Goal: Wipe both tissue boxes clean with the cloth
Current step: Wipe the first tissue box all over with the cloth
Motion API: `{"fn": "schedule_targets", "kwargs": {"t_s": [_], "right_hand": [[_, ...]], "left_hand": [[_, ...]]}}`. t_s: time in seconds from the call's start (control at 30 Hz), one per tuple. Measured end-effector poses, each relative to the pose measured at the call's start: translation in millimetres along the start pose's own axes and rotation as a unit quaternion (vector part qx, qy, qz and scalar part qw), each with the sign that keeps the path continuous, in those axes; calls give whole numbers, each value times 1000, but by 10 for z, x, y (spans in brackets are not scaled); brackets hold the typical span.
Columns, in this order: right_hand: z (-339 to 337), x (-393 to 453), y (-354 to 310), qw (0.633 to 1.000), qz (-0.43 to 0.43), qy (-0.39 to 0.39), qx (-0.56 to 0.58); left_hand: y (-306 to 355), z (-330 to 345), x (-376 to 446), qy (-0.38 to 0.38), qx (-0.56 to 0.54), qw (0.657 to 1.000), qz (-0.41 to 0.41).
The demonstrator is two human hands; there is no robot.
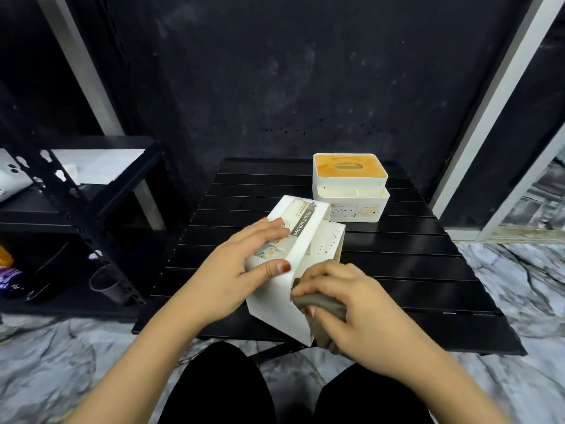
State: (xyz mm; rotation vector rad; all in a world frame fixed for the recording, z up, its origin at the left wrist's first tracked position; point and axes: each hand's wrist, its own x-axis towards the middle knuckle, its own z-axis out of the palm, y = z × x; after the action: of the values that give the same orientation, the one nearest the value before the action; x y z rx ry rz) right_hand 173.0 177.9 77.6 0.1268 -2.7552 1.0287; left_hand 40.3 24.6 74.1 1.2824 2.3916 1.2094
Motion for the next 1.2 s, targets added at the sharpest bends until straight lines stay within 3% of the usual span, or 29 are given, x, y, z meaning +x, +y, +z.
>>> {"fn": "schedule_targets", "kwargs": {"t_s": [0.07,0.2,0.47,0.6,0.7,0.8,0.93,1.07,1.2], "right_hand": [[-54,53,69,999,8,19,30],[-112,223,185,997,41,63,-13],[-88,47,109,999,10,16,29],[-140,273,200,997,43,50,-38],[-88,243,141,997,9,22,-72],[-108,137,118,999,-3,-6,-33],[-265,194,303,998,40,47,5],[-273,238,383,991,79,94,60],[-197,199,375,984,89,127,92]], "left_hand": [[0,-11,-7,-2,-1,1000,4],[6,-25,19,-6,7,1000,4],[-8,-25,14,-1,-11,1000,4],[1,-41,25,-7,-2,1000,3],[-1,-36,17,-6,-20,1000,-1],[-3,-41,4,-8,-26,1000,-1],[31,-84,11,-27,9,1000,-7],[191,-165,50,-54,113,992,-24],[343,-57,128,17,176,984,-25]]}}
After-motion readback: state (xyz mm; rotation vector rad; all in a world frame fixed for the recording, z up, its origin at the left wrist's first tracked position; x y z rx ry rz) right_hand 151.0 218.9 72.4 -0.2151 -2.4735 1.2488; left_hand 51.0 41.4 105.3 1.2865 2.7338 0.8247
